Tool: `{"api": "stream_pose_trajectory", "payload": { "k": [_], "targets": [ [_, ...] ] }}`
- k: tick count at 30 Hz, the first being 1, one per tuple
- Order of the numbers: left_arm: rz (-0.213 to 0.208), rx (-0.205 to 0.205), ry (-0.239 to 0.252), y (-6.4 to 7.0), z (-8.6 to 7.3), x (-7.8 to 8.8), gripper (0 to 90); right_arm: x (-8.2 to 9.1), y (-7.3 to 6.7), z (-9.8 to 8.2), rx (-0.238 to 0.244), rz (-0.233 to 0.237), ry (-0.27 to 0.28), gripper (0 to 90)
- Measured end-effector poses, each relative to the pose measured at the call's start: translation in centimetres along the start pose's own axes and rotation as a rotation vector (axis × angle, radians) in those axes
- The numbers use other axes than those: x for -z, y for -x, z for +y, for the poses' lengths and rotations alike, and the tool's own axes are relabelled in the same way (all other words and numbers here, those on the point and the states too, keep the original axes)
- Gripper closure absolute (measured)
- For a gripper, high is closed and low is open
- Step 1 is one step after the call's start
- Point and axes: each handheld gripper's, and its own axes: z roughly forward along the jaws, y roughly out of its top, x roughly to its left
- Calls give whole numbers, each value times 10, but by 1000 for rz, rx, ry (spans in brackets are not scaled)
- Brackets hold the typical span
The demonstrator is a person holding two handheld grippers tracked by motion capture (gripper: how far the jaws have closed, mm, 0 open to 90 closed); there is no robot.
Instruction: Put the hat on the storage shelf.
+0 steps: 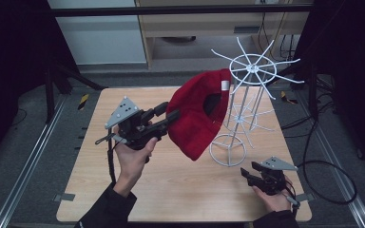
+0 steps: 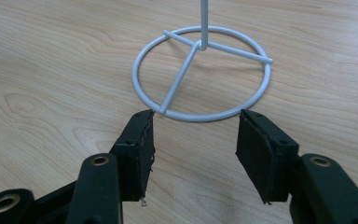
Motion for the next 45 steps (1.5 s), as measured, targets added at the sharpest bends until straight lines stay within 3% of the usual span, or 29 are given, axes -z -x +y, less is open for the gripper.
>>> {"api": "stream_pose_trajectory", "payload": {
  "k": [6, 13, 17, 26, 30, 34, 37, 39, 45],
  "targets": [
    [19, -16, -9, -9, -12, 26, 411, 0, 1, 0, -2, -6, 0, 455],
    [-9, 2, -5, -19, -30, 49, 359, -1, 1, -1, -3, -9, -2, 443],
    [-31, -5, -4, -14, -28, 43, 360, -1, 1, -1, -1, -13, -2, 442],
    [-69, -28, 0, 9, -16, 7, 381, -1, 2, -1, -2, -10, 1, 441],
    [-71, -49, 5, 14, -9, 6, 385, 0, 1, -1, -2, -7, 6, 441],
    [-78, -49, 38, 13, -2, 19, 378, 0, 2, -1, -2, -8, 6, 440],
    [-67, -47, 61, 9, 3, 33, 364, 0, 1, -1, -2, -10, 5, 437],
    [-38, -56, 61, 3, 3, 44, 357, 0, 1, -1, -3, -12, 8, 430],
    [52, -28, 43, -27, -20, 75, 352, 0, 1, -1, -8, -19, 8, 401]
  ]
}}
